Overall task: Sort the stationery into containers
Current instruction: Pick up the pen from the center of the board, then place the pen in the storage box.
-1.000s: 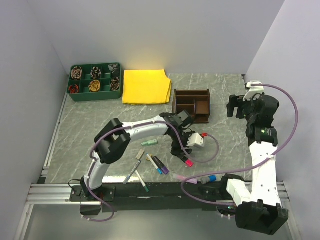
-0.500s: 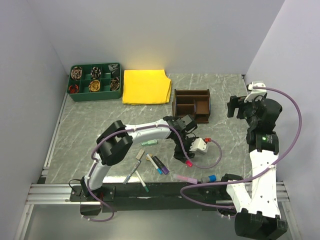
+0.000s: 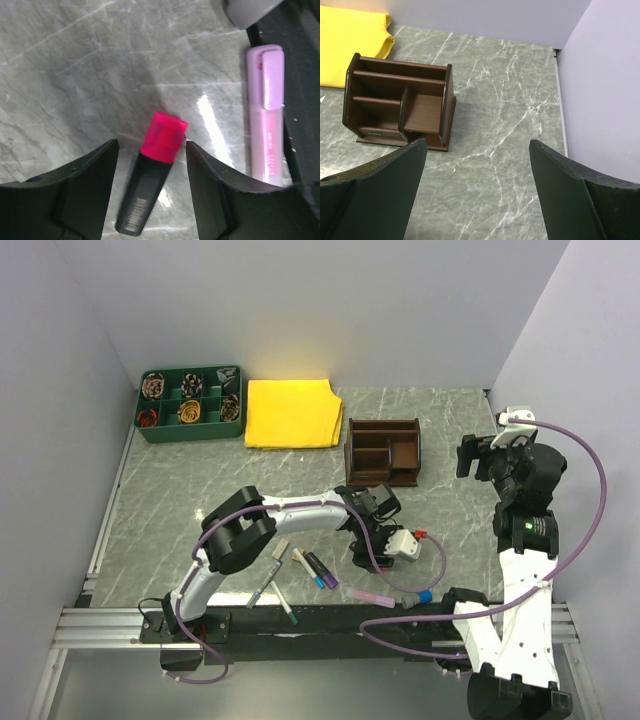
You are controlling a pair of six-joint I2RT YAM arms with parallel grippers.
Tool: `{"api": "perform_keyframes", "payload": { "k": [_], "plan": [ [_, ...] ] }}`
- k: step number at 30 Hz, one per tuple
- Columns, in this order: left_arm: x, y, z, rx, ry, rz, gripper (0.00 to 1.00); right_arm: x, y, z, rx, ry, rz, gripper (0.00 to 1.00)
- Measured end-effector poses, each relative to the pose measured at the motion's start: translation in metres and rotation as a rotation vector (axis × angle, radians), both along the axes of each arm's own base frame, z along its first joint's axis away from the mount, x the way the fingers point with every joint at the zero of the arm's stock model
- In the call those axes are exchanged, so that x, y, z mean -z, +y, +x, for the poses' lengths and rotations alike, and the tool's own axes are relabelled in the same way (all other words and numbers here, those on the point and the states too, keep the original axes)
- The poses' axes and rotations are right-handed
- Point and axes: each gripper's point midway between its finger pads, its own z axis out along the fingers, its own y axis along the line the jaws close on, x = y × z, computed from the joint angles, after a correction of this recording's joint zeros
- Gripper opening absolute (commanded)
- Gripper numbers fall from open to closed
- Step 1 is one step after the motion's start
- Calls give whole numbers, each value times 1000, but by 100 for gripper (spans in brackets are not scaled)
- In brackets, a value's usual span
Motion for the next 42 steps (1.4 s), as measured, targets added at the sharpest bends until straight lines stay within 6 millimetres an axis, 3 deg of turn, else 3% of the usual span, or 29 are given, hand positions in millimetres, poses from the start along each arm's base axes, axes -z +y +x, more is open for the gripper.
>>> {"api": "perform_keyframes", "payload": {
  "k": [14,18,21,27,29,33,34,37,40,42],
  "plan": [
    [6,-12,10,-43,-43,-58,39,10,0,-4,3,28,4,90],
    [5,-10,11,-52,-45,-59,11,12,0,-4,1,36,2,90],
    [5,-7,13,-59,-43,-53,1,15,0,-3,-1,44,4,89],
    [-5,23,33,-137,23,27,1,18,-2,4,2,73,7,89],
    [-27,30,57,-190,55,20,1,13,-2,6,3,70,7,89],
    [-107,40,134,-321,50,-159,1,1,-4,11,7,53,12,88],
    [-118,43,143,-335,45,-189,1,-1,-4,13,8,50,14,88],
    [-202,74,205,-468,1,-438,1,-5,-5,20,13,49,30,88],
    [-264,90,246,-529,-55,-657,1,-1,-6,29,18,65,55,87],
    [-297,90,263,-519,-66,-797,1,2,-7,38,24,74,77,87]
  ]
}}
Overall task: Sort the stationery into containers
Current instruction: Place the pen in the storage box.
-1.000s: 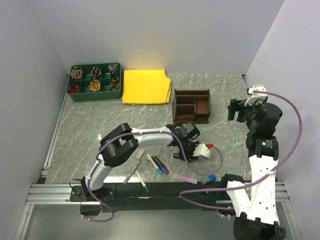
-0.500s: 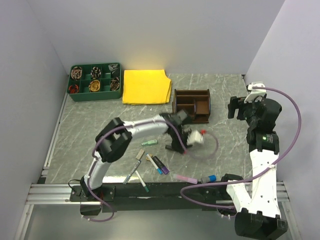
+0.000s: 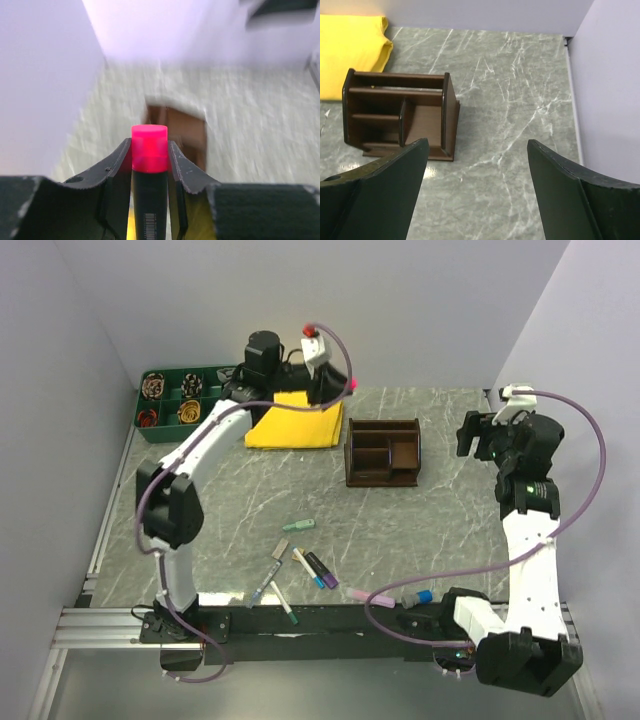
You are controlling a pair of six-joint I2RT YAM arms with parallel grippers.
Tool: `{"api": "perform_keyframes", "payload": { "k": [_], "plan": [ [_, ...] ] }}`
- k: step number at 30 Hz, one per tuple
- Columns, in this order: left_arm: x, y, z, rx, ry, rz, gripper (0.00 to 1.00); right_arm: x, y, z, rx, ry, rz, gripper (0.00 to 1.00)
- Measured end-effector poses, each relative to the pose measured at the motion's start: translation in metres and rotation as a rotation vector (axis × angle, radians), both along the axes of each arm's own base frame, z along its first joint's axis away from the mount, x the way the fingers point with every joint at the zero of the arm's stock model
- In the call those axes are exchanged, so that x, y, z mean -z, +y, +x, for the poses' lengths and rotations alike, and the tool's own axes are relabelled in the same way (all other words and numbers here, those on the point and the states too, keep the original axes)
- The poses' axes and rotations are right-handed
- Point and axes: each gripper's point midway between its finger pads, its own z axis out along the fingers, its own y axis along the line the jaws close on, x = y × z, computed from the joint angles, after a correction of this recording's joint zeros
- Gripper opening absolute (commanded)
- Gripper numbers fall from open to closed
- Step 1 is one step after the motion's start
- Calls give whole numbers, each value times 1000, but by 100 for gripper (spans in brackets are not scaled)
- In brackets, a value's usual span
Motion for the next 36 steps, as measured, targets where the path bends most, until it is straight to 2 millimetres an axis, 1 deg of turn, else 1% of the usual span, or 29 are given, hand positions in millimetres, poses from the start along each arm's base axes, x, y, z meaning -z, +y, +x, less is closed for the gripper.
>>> {"api": "perform_keyframes", "payload": {
  "k": [2,4,5,6,8,10,11,13,16,21,27,30,32,33,36],
  "plan": [
    [-26,-9,17,22,-26,-129,1,4,-1,8,7,7,20,87],
    [-33,-23,36,47,-15,-217,1,7,-2,13,12,11,35,86],
    [-30,-28,44,51,-3,-242,1,7,-2,16,15,10,39,86],
    [-20,-33,52,52,21,-261,1,7,-3,17,18,9,43,86],
    [8,-40,63,53,80,-274,1,7,-5,19,28,7,42,86],
    [32,-45,68,52,131,-275,1,7,-7,19,37,6,37,86],
    [41,-47,69,53,149,-277,1,8,-8,19,41,9,32,86],
    [53,-49,69,61,178,-284,1,11,-11,19,52,21,23,86],
    [56,-52,63,83,176,-307,1,15,-14,21,60,51,8,86],
    [55,-61,48,125,162,-333,1,22,-17,25,59,88,-4,86],
    [53,-83,22,209,143,-351,1,33,-17,25,44,129,-19,86],
    [63,-93,15,232,149,-346,1,36,-16,25,31,146,-29,86],
    [74,-98,13,240,164,-336,2,36,-16,26,22,151,-39,86],
    [80,-100,13,242,166,-331,2,36,-16,27,18,152,-43,86],
    [92,-102,15,238,170,-321,2,36,-16,27,10,156,-55,86]
  ]
}}
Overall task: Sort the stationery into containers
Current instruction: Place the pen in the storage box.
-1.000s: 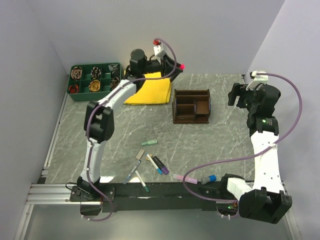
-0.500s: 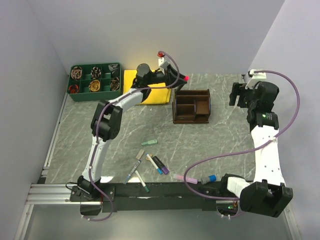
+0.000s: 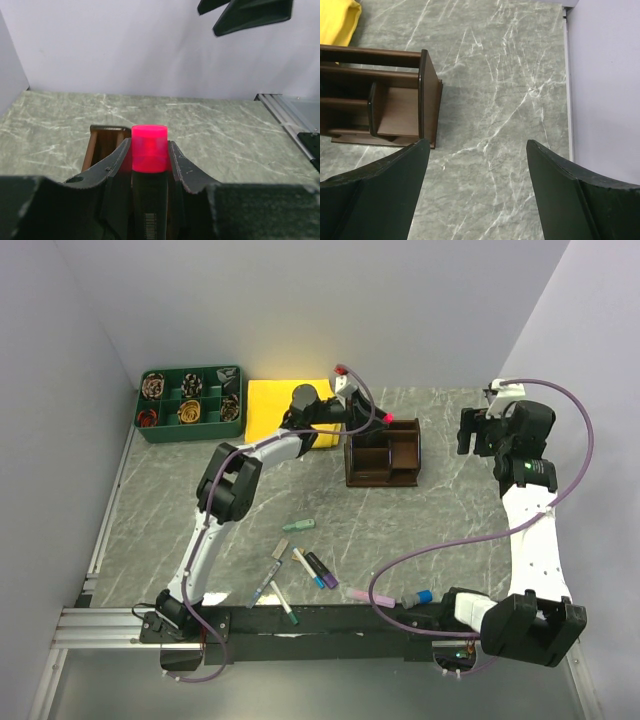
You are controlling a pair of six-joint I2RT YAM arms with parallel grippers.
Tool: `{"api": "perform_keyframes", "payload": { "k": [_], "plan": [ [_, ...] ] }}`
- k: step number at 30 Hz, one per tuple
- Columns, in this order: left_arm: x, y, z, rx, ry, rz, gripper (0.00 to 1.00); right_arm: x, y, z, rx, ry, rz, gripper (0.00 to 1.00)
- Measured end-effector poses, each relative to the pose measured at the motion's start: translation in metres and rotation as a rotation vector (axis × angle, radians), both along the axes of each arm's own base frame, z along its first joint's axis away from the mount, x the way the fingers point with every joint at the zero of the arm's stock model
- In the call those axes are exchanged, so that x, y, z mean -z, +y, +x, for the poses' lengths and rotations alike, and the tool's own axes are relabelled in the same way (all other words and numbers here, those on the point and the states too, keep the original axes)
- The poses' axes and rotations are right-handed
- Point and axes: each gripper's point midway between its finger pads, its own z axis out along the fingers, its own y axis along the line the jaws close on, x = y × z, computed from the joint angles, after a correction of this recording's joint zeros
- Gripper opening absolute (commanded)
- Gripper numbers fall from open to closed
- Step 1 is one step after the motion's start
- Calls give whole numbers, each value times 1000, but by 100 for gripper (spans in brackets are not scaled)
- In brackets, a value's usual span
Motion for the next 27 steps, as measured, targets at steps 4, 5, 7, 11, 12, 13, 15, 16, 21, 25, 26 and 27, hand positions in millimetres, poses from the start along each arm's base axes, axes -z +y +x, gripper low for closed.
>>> {"api": "perform_keyframes", "payload": {
  "k": [4,5,7,11,12,13,15,16,21,25,26,27],
  "plan": [
    [13,1,6,-11,-10,9,3,2,1,0,-13,6,-5,85],
    [17,1,7,-15,-16,12,4,2,2,0,-18,7,-4,85],
    [21,2,10,-20,-16,15,4,3,3,0,-25,11,0,85],
    [31,1,13,-27,-25,22,8,10,3,3,-32,30,1,85],
    [34,1,13,-27,-30,23,8,12,3,3,-33,36,0,85],
    [36,0,14,-28,-35,24,9,13,3,3,-35,42,-2,85],
    [44,-1,14,-27,-40,30,12,16,3,3,-39,54,-7,85],
    [47,-2,13,-24,-44,34,15,18,3,3,-42,58,-9,85],
    [55,-8,13,-20,-74,34,27,20,4,3,-53,65,-12,85],
    [54,-11,12,-21,-93,30,40,20,6,3,-62,64,-8,85],
    [55,-11,12,-24,-99,29,41,21,6,3,-63,65,-7,85],
    [55,-11,13,-28,-109,29,43,21,6,3,-66,66,-6,85]
  ]
}}
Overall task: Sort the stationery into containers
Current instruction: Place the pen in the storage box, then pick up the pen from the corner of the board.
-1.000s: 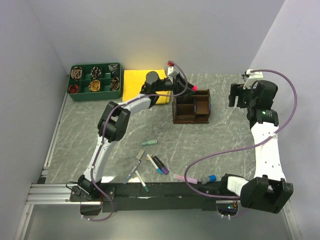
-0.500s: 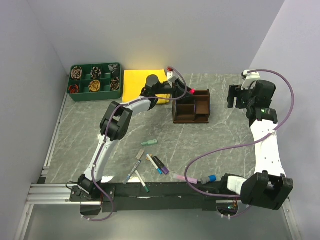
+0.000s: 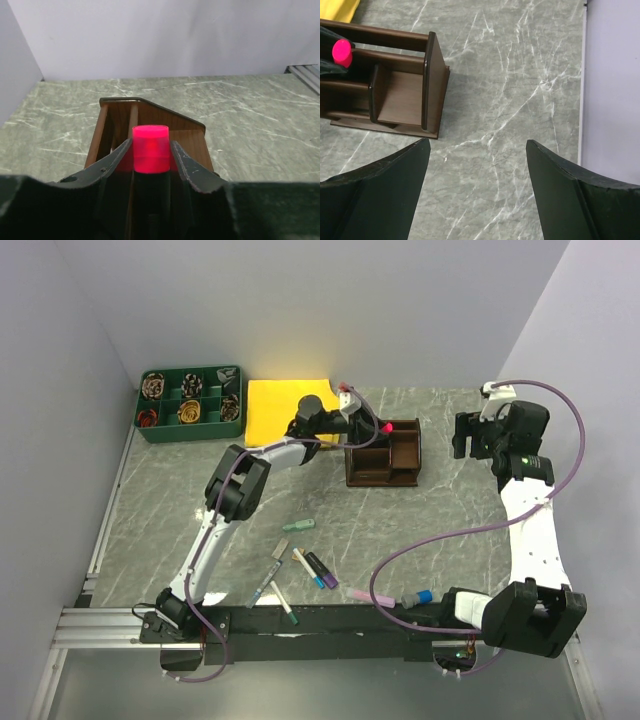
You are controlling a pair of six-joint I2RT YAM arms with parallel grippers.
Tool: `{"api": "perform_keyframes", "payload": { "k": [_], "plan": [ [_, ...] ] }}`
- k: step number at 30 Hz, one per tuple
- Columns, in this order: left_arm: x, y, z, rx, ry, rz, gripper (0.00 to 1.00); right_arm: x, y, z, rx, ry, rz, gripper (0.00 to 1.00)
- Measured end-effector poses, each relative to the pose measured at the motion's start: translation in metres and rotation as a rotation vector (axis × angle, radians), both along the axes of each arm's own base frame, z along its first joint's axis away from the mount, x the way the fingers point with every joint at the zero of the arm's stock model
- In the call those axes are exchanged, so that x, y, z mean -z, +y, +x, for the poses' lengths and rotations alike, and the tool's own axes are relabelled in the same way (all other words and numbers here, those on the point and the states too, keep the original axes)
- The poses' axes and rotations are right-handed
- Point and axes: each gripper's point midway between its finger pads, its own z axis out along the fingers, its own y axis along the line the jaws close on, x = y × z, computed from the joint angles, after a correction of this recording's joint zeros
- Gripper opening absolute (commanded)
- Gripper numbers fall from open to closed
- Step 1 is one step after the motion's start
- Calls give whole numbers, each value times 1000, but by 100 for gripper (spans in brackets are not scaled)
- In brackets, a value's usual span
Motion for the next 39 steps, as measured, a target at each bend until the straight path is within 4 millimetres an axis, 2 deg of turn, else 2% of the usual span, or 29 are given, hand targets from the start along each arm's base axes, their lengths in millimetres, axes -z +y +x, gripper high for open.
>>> {"api": "perform_keyframes", "payload": {
  "k": [4,7,10,13,18,21,24,28,31,32,33,35,39],
  "plan": [
    [4,6,-7,-28,-29,27,56,1,1,0,-3,3,5,87],
    [5,16,-20,-41,-43,76,60,1,2,0,-5,0,7,87],
    [-7,25,-31,-52,-83,108,61,4,4,-1,-10,-1,15,87],
    [-31,39,-45,-72,-132,128,62,9,6,-4,-16,5,24,89],
    [-68,71,-89,-48,-215,222,61,8,11,-14,-44,-15,10,90],
    [-69,90,-123,1,-232,316,60,4,15,-24,-52,-45,4,90],
    [-41,101,-164,65,-169,433,60,-12,19,-28,-42,-105,29,89],
    [33,89,-223,142,-30,693,62,-37,21,-23,-7,-183,95,89],
    [82,78,-270,210,29,850,62,-52,20,-17,18,-216,124,89],
    [92,79,-281,222,43,886,62,-58,19,-15,23,-229,123,89],
    [102,82,-294,233,57,928,63,-64,18,-14,28,-242,121,90],
    [108,84,-305,231,72,970,63,-74,15,-12,40,-265,112,90],
    [110,83,-307,197,89,997,65,-84,10,-11,63,-297,97,90]
  ]
}}
